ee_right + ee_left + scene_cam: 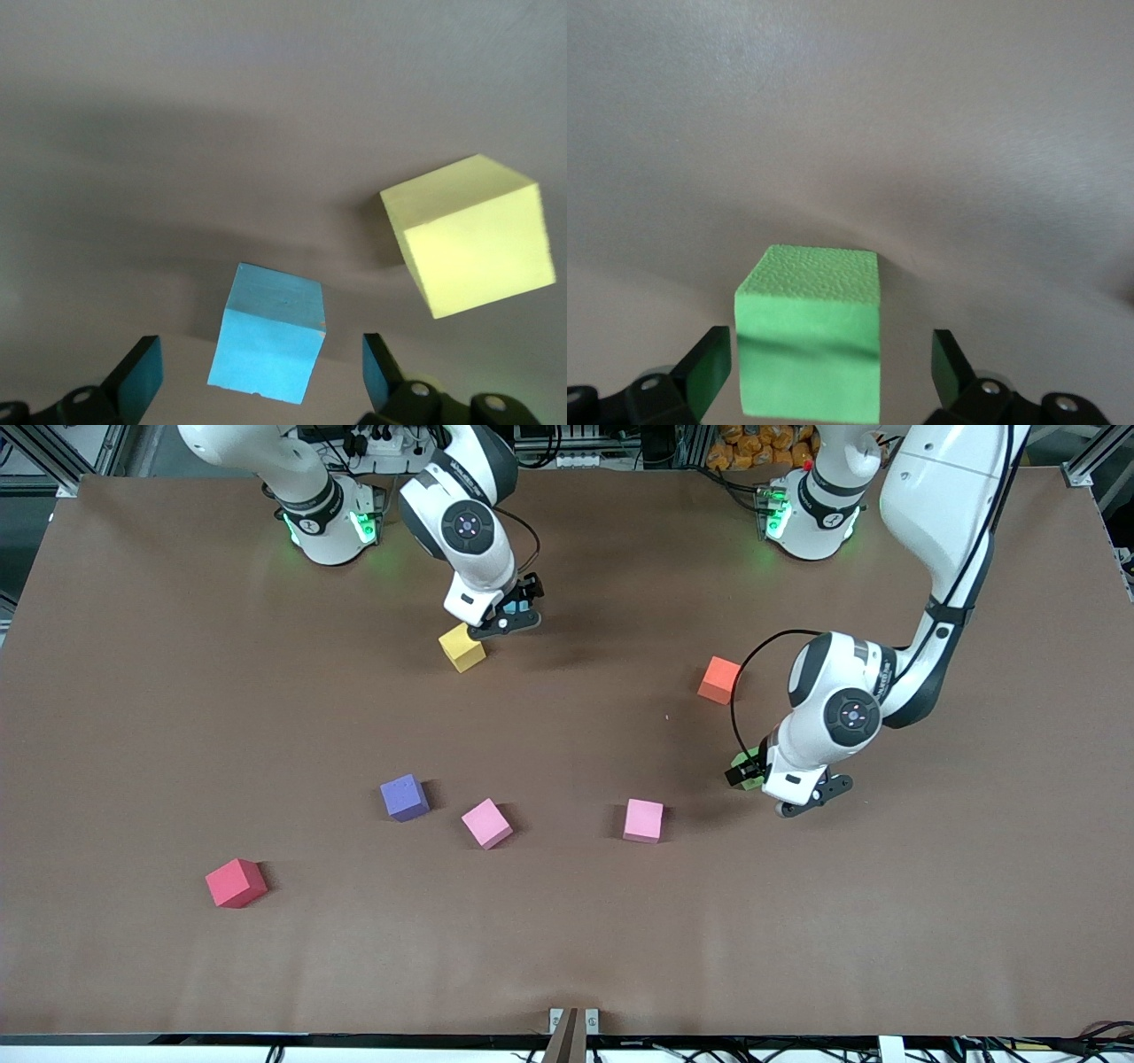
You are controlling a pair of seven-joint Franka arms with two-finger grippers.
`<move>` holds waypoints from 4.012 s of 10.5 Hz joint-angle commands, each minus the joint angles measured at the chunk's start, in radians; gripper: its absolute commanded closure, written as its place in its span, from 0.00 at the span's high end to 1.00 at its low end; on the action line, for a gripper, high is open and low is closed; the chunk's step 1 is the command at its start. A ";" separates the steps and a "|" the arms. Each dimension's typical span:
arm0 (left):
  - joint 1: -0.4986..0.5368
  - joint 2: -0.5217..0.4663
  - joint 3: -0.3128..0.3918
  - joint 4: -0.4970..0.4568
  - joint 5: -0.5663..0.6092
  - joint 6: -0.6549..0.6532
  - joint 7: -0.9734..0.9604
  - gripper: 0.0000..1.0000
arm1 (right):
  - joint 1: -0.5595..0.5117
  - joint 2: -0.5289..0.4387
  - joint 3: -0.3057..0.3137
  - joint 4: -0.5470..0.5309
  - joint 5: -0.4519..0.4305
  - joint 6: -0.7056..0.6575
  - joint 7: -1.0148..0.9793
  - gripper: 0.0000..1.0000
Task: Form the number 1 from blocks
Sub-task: 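Grasp the green cube with the left gripper while the right gripper reaches cyan, then place the cyan cube with the right gripper while the left gripper lifts green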
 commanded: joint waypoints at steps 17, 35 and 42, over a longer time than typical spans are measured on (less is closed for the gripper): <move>-0.008 0.016 0.000 0.010 0.106 -0.026 -0.024 0.00 | 0.051 0.100 0.002 -0.041 0.168 0.047 0.063 1.00; -0.014 -0.036 -0.031 0.093 0.108 -0.089 -0.028 0.00 | -0.079 0.355 -0.052 0.430 -0.156 0.030 0.192 0.55; -0.014 -0.054 -0.045 0.093 0.108 -0.135 -0.025 0.00 | -0.145 0.261 -0.052 0.424 -0.159 -0.114 0.167 1.00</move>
